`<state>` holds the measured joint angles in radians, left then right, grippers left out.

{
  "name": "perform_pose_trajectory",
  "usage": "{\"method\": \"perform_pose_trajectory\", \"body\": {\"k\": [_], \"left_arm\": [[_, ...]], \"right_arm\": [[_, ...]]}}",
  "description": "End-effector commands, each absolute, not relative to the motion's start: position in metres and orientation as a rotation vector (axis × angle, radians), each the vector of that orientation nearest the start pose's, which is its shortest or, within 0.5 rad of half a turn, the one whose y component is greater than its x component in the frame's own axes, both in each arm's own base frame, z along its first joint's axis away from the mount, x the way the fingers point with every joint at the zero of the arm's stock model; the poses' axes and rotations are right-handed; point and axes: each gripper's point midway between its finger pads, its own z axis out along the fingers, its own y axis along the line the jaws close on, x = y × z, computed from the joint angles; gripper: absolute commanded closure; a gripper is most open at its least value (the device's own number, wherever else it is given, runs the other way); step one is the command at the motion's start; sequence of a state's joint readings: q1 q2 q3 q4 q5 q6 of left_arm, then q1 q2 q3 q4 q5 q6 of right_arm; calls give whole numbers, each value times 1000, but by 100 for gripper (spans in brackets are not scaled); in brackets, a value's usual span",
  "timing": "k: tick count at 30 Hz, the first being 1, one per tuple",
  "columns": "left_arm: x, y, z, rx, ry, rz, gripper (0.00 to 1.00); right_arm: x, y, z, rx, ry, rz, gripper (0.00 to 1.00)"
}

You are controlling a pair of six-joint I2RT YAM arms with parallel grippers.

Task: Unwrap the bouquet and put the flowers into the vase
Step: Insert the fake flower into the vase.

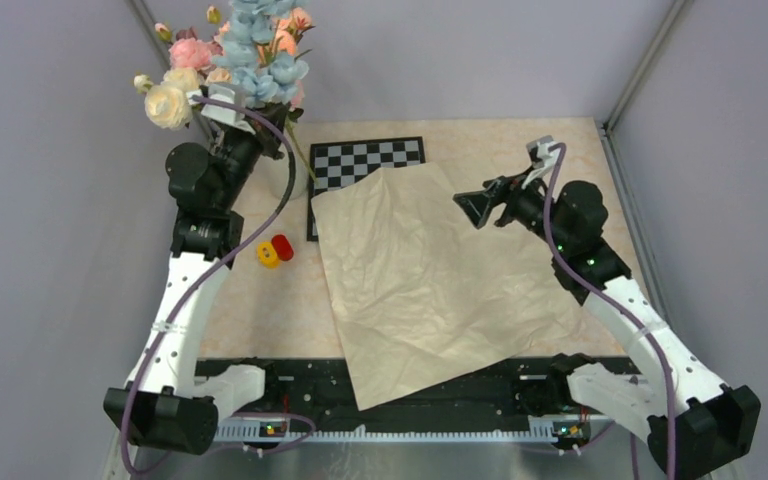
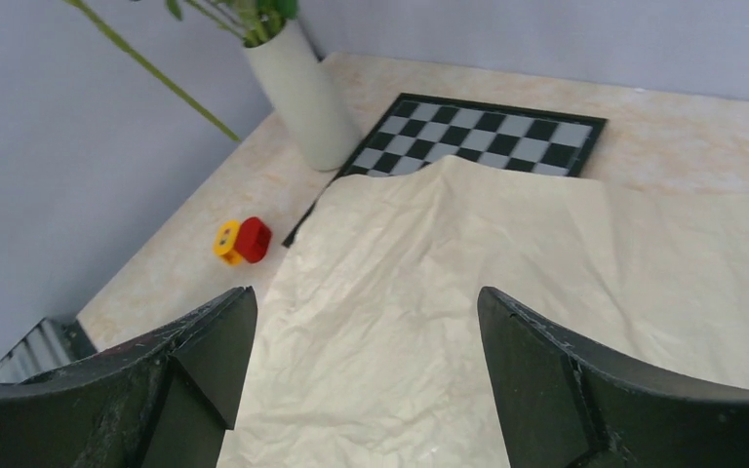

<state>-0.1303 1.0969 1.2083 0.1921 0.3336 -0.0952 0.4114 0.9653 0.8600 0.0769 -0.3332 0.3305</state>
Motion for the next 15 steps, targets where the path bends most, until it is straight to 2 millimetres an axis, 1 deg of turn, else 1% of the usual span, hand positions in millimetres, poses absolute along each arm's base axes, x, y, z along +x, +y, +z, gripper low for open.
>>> {"method": "perform_pose_trajectory", "body": {"k": [1,4,5,8,11,12,14,15], "left_arm": [[348,-78,531,245,1020,-258,100],[345,-57,536,178,971,-180,100],[341,-49,539,151,942,-154,100],[333,-28,542,76,886,-83,100],[326,-10,541,15,844,-34,100],[326,-1,540,-16,834,-13,100],[327,6,536,-49,819,6,100],[328,16,534,-70,815,31,100]], "right_arm": [[303,173,318,-262,1629,786,14],[312,153,311,-197,1650,754,14],[314,147,310,-175,1652,748,14],[319,137,307,-130,1652,745,14],[320,134,308,-114,1641,753,14],[321,133,309,-112,1637,754,14],[321,133,309,-109,1633,758,14],[321,133,310,-106,1632,759,14]]}}
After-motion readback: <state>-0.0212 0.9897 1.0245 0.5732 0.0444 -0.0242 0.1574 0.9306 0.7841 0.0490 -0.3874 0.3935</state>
